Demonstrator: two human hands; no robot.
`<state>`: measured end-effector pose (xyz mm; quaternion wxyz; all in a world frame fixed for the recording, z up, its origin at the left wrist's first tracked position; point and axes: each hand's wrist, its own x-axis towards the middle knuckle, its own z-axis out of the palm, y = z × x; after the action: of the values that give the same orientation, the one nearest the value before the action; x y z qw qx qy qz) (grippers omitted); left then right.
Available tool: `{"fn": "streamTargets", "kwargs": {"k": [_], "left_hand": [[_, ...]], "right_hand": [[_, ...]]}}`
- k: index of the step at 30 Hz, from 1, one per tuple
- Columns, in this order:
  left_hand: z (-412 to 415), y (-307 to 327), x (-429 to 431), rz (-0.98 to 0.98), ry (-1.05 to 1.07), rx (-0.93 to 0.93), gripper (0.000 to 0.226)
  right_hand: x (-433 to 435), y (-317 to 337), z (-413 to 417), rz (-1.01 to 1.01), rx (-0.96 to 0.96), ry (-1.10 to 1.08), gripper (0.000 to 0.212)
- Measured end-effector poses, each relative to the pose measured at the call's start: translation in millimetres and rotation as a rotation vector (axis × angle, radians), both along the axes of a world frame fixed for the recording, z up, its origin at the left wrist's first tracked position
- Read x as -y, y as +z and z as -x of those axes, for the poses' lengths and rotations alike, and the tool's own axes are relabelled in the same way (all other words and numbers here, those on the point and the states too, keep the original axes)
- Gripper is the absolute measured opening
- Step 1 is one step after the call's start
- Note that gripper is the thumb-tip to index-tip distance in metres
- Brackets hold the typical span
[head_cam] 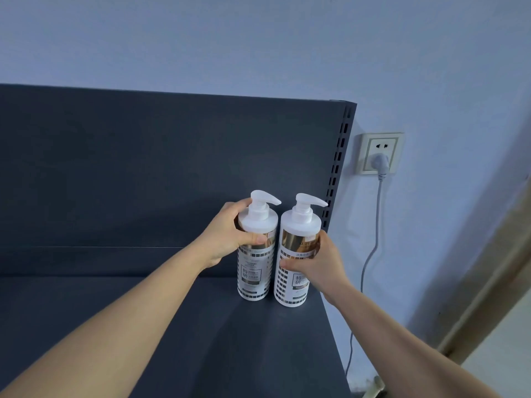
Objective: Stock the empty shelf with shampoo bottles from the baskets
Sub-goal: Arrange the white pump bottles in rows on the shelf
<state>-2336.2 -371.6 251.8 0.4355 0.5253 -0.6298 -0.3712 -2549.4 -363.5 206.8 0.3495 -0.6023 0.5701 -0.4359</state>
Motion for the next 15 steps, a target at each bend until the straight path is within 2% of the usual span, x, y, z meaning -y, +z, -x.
{"fn": "streamTargets", "kwargs": {"k": [15], "left_hand": [[7.3, 2.0, -4.4, 0.204, 0.123, 0.289, 0.079]], "right_hand": [[10.4, -0.1, 2.4, 0.004, -0.056, 0.023, 0.063]]}}
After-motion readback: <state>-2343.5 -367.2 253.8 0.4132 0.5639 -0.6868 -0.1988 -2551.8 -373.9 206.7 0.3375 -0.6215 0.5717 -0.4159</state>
